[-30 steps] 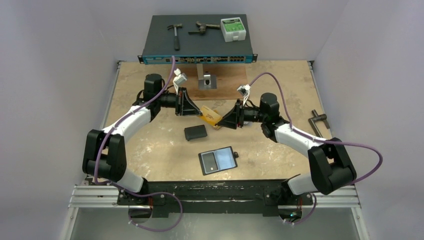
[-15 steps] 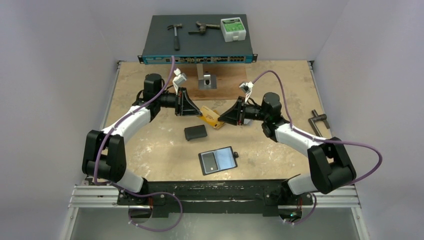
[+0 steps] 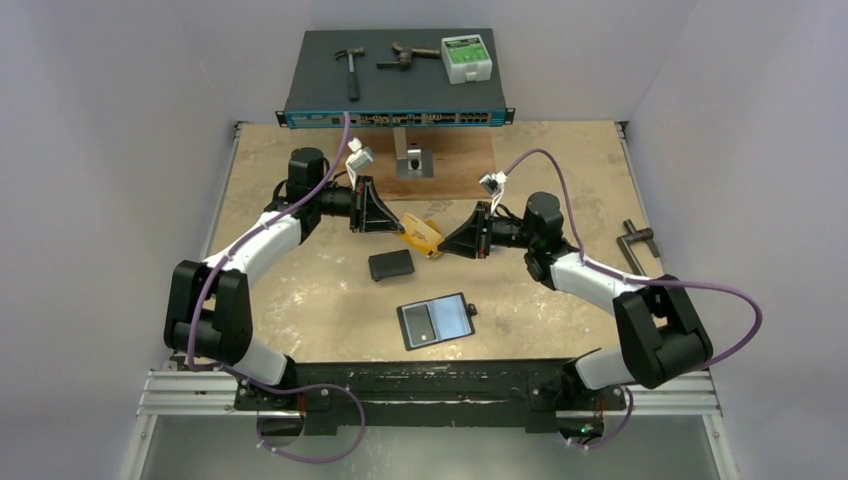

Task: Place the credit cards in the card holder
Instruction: Place the credit card in the storage box.

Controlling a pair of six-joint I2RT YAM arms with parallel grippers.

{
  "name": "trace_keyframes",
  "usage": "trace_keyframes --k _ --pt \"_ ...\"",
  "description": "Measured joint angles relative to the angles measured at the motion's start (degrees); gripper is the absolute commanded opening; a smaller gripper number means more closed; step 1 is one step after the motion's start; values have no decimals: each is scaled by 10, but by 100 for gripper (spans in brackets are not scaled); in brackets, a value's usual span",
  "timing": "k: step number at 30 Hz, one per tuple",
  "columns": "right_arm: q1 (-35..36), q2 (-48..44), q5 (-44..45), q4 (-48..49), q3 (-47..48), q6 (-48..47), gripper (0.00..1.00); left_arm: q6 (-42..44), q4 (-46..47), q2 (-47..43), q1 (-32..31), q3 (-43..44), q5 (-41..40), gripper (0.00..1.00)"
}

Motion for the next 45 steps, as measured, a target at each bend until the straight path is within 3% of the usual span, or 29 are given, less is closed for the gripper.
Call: trace_keyframes --k 3,11,17,34,43,44,45 --pt "0 -2 -1 -2 -3 0 12 0 -2 0 0 0 0 0" --pt "0 -2 1 16 -3 12 14 0 -2 0 0 0 0 0" --pt "-1 -1 1 46 -4 32 0 0 -2 -1 0 0 0 0" --pt "1 -45 24 -1 -39 -3 0 24 -64 -3 -6 12 3 0" --pt "-1 -47 30 -9 -43 -3 3 -148 144 -3 2 -30 0 0" --pt "-1 -47 30 -7 -43 -2 7 -163 160 -3 2 -33 0 0" --pt "-1 -47 30 -4 -43 0 18 -173 174 -3 2 -35 0 0"
